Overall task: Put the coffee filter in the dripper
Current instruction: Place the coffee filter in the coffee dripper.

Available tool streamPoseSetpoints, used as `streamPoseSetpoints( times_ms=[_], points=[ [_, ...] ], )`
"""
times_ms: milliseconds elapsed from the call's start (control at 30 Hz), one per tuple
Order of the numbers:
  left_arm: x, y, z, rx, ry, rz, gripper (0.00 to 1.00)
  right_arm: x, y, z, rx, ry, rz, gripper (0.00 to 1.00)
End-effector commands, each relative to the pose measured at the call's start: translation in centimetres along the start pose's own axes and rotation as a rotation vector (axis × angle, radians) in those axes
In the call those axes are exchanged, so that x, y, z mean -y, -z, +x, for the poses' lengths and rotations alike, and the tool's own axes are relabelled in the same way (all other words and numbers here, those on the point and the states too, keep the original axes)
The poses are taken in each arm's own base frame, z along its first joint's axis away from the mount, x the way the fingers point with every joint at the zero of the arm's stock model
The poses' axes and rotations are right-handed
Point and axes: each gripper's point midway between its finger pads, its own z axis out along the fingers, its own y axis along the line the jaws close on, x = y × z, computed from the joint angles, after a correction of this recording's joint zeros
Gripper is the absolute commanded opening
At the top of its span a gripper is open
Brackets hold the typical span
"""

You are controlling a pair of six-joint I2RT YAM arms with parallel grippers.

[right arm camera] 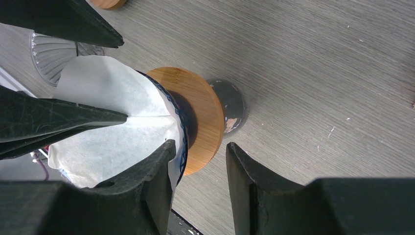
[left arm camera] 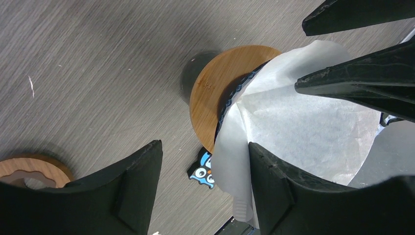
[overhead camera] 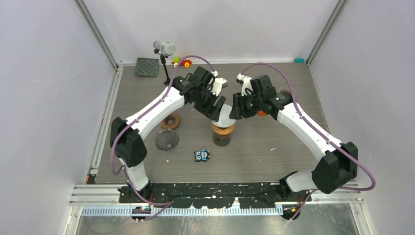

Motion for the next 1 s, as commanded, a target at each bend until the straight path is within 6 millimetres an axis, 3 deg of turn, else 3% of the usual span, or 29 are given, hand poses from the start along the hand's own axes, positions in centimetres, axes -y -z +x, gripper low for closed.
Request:
streamPoseSetpoints(
  times_ms=[0,967],
  points=[
    [0.0,0.4,-0.5,0.032,0.002,0.006,0.65,0.0,0.2,-0.8,0.031,0.031,0.011,0.47],
    [-0.4,-0.3,0.2,0.015,0.000,-0.001,0.63,0.4,0.0,-0.7,0.011,0.094,0.083,0.45]
  ],
)
